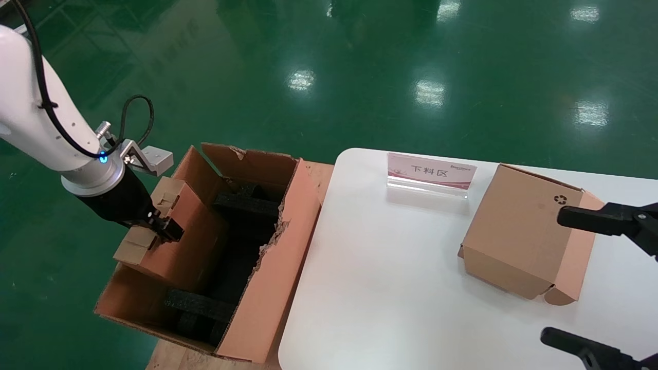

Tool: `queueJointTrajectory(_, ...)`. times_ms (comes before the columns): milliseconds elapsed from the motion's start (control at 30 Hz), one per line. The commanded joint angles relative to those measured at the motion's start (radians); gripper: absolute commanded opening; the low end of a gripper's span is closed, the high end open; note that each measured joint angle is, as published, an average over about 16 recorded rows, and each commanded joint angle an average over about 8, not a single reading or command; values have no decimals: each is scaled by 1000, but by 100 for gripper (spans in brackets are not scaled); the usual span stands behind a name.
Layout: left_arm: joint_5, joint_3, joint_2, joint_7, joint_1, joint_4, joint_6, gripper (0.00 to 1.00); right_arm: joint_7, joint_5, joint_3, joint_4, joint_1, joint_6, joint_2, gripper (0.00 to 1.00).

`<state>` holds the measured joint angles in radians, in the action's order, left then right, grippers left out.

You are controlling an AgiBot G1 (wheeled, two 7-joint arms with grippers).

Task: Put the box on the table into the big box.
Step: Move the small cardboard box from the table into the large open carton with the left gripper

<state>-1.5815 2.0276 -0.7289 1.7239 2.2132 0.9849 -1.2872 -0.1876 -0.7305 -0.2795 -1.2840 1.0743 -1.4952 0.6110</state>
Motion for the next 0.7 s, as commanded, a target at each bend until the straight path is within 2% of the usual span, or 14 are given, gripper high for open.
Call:
queueJointTrajectory(33,-7,3,0,6,-9,4,9,0,0,0,0,0,0,0,0,100)
queueJointTrajectory(467,-45,14,-11,73,-52,28,44,0,0,0,0,0,0,0,0,100)
queueJointTrajectory(500,-47,14,-12,78,-55,30,46,8,0,0,0,0,0,0,0,100)
queueJointTrajectory(700,-59,15,-19,109,-71,39,53,83,0,0,0,0,0,0,0,100)
